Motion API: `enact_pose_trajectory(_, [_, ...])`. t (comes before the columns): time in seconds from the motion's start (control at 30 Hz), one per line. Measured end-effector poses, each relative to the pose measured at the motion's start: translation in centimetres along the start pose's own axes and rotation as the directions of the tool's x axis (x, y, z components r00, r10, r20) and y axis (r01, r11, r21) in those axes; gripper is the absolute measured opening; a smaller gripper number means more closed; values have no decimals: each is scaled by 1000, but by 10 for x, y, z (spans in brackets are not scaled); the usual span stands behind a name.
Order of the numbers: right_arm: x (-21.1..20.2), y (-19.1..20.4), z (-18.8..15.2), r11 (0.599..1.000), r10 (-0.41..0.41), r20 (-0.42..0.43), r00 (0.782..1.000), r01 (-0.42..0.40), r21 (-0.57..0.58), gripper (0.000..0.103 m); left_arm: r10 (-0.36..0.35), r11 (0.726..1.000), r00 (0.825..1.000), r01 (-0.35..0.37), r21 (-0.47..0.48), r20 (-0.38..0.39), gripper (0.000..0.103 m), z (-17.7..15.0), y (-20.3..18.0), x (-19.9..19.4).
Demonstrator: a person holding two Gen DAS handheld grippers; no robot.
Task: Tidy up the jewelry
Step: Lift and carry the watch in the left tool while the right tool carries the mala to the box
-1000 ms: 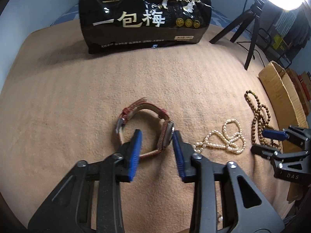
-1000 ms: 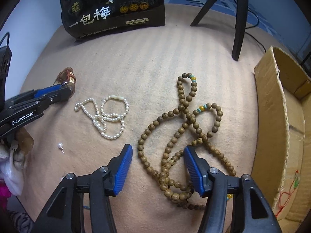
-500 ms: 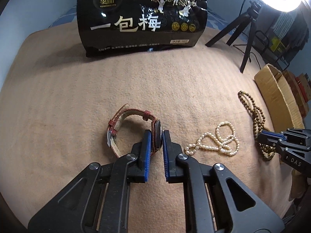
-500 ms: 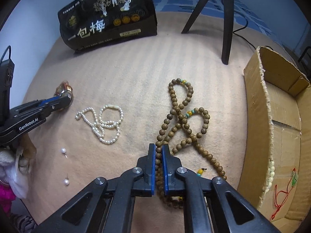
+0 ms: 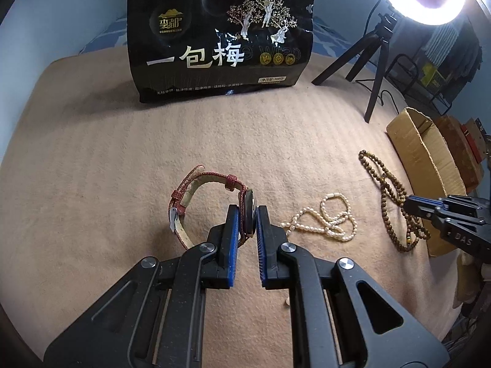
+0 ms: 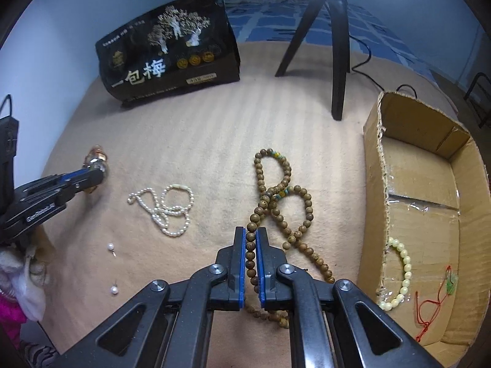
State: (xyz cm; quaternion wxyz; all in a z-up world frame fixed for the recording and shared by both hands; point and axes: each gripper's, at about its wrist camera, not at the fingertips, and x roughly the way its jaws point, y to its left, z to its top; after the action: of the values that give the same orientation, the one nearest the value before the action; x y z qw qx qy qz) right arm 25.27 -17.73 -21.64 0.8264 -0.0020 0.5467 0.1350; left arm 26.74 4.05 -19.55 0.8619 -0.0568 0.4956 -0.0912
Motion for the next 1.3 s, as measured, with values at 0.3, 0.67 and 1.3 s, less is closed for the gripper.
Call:
enact_pose_trajectory(0.3, [30, 3, 10, 993, -115, -35, 993, 115, -12, 53, -4, 1000, 1000, 4, -2, -4, 9, 0, 4, 1])
enact_pose_trajectory(0.67, [33, -8, 16, 997, -67, -42, 997, 68, 22, 10, -11, 1000, 1000, 11, -12, 1, 9, -1, 7, -3])
enact_pose_trajectory(1.3, [-78, -8, 9, 999, 29, 156, 987, -31, 12, 4, -115, 993, 989, 114, 22, 96, 9, 6, -36, -76])
